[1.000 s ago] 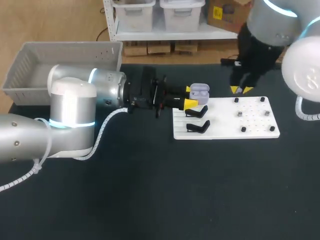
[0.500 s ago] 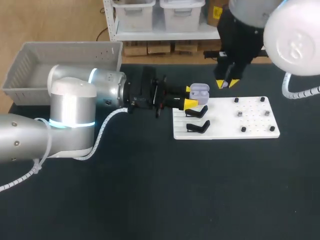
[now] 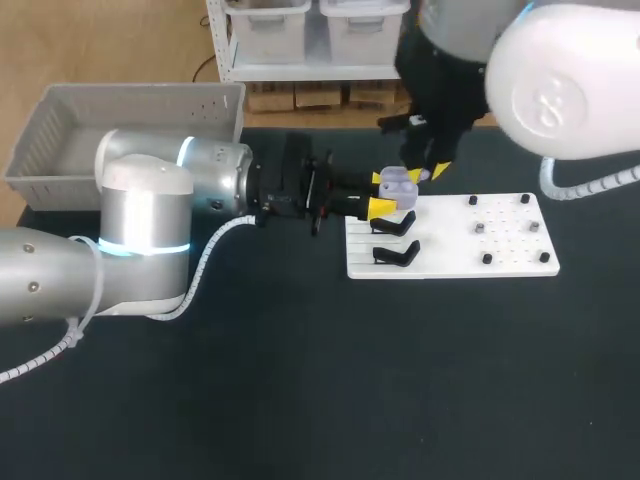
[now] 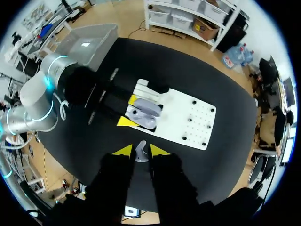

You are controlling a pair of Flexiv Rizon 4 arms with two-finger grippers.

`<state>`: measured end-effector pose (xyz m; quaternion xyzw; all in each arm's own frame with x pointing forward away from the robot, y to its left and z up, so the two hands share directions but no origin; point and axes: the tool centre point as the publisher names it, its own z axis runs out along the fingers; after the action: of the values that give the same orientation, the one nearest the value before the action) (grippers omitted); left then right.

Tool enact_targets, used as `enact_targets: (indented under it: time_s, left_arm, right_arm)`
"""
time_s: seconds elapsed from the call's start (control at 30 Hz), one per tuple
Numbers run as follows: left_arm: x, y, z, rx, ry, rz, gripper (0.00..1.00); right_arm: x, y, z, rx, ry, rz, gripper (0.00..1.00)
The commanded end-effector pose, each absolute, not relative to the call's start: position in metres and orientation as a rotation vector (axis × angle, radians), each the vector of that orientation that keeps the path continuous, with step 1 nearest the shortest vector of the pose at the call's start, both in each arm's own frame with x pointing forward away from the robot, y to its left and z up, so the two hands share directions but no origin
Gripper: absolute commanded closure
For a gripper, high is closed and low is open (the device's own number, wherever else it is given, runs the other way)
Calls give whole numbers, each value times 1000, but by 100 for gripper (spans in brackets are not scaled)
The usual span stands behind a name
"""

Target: Pick up each earbud case from the left stands, insert the matching earbuds, close the lid, and place the case in the box.

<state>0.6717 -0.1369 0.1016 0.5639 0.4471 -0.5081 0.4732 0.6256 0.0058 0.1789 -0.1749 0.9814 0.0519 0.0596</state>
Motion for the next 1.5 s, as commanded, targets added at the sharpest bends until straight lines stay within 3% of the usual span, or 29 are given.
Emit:
enact_targets:
  time_s: [0.03,1.5]
  left_arm:
    - [671,-137,102,1378,1095,-1239,100]
    - [671,-137,102,1378,1095,-1239,100]
  right_arm:
    - [636,16,174,-618,3003,174,100]
    - [661,28,146,-762,3017,239,100]
